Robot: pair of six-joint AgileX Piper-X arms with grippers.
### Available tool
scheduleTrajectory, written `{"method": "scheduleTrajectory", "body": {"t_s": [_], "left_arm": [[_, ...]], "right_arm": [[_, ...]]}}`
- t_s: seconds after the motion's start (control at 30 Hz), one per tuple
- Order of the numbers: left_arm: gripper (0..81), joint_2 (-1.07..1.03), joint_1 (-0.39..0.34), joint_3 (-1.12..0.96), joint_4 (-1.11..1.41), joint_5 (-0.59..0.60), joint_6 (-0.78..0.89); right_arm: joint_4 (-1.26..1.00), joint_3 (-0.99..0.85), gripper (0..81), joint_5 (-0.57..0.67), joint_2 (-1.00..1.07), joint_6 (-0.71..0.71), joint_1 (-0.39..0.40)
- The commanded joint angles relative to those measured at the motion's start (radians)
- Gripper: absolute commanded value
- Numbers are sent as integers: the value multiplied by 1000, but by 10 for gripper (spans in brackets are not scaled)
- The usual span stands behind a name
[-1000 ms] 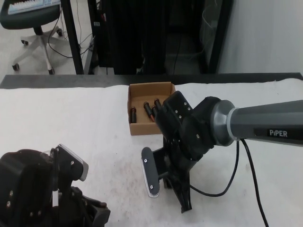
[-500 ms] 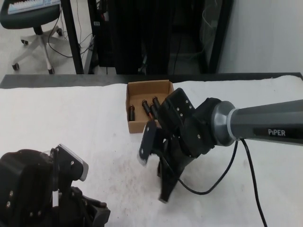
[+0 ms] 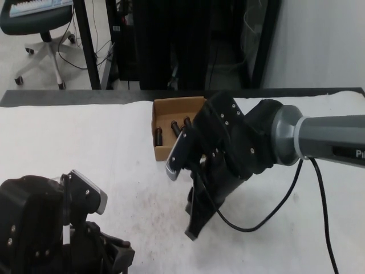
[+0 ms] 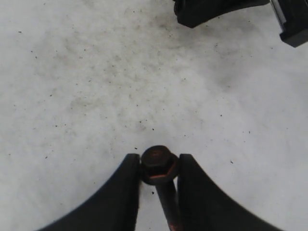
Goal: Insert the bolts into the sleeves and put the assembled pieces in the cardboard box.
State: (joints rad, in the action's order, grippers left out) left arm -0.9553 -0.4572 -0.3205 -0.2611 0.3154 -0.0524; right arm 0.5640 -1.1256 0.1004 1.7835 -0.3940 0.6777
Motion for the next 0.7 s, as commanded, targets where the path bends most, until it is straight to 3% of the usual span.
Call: {"method": "scheduleTrajectory", "body": {"t_s": [0.0, 0.07, 0.17, 0.43, 0.67], "left_arm": [[3, 1, 3, -10, 3, 14, -1], [3, 1, 3, -10, 3, 17, -1], [3, 1, 3, -10, 3, 17, -1], [3, 1, 3, -10, 3, 23, -1], [3, 1, 3, -10, 1, 23, -1]], "right_arm": [[54, -1, 207, 11, -15, -11, 0], [55, -1, 323, 11, -15, -11, 0], [55, -1, 401, 11, -15, -11, 0], [83, -1, 399, 3, -15, -11, 0], [84, -1, 399, -80, -15, -163, 0]]}}
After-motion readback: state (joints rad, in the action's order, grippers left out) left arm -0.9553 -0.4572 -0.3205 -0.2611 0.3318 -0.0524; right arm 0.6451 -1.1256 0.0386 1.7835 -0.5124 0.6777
